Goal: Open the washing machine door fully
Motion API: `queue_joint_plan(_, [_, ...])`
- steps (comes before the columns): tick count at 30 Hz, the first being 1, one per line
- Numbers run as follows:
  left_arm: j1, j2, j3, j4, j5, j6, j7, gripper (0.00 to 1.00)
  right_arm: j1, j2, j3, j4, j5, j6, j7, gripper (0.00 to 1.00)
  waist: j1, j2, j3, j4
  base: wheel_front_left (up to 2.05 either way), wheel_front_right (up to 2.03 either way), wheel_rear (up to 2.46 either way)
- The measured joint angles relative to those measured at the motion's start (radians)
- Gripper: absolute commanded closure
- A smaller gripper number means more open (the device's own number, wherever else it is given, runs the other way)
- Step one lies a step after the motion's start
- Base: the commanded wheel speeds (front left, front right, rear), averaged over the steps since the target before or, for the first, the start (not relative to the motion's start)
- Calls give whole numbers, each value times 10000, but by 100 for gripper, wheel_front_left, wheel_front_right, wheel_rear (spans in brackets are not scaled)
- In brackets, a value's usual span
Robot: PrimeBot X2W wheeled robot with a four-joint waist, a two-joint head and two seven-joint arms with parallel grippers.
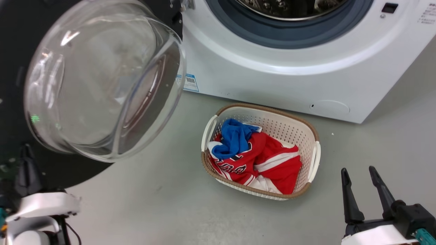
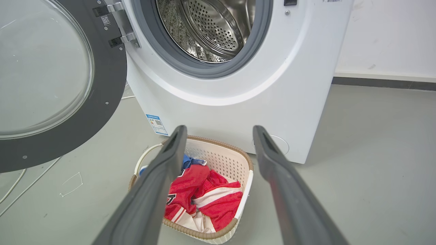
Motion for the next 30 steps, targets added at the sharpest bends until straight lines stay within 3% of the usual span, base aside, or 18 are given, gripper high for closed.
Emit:
queue_joint_plan(12, [-1168,155,1881,1030,153,-378,-4,100,-496,0,2,-86,-205,0,0,0,0,-1,764,-414,0,0,0])
queue_joint_plan(30, [-1744,186,3028,1636,671,-754,-2,100,-707,0,6,-119,-238,0,0,0,0,0,1006,-888,0,0,0])
